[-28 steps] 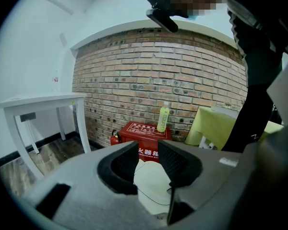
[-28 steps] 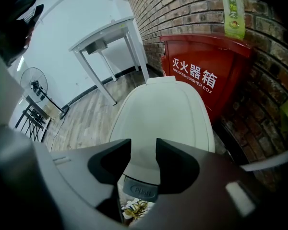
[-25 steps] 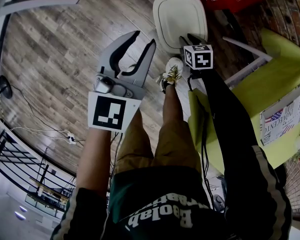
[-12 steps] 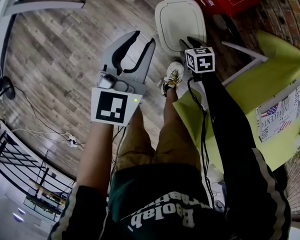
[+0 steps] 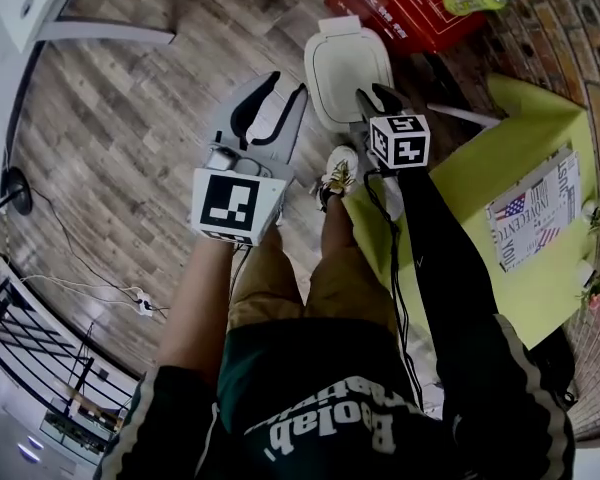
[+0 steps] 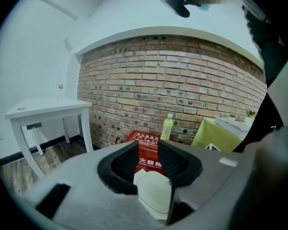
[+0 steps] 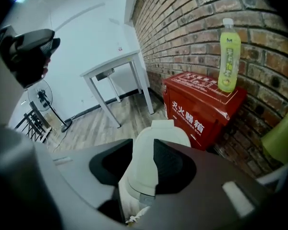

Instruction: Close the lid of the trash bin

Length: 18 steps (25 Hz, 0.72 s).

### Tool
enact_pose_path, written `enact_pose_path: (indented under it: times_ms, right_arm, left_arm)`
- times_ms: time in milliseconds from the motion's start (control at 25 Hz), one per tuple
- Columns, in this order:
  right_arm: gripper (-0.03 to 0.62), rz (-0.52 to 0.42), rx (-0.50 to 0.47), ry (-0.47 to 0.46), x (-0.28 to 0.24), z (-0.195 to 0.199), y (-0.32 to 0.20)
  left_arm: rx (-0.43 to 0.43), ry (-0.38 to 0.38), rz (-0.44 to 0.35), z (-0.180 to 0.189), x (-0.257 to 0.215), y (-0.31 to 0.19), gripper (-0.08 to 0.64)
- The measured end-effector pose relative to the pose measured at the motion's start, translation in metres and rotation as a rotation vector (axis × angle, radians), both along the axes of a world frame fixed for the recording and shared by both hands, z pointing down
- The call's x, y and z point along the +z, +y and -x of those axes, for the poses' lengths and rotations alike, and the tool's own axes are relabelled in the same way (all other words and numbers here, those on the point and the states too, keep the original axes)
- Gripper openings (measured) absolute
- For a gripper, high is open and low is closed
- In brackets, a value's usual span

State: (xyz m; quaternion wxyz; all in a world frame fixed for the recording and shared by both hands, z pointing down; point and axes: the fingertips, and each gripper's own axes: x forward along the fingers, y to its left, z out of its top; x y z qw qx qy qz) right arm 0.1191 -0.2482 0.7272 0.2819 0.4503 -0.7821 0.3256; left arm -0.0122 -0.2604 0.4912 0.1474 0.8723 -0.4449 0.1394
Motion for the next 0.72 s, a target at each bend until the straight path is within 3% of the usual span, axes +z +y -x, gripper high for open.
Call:
enact_pose_path:
  times_ms: [720]
  right_arm:
    - [0.172, -0.317, 0.128, -0.022, -0.217, 0.019, -0.011]
  left_arm:
    - [0.149, -0.01, -0.049, -0.003, -0.098, 0.004, 0.11]
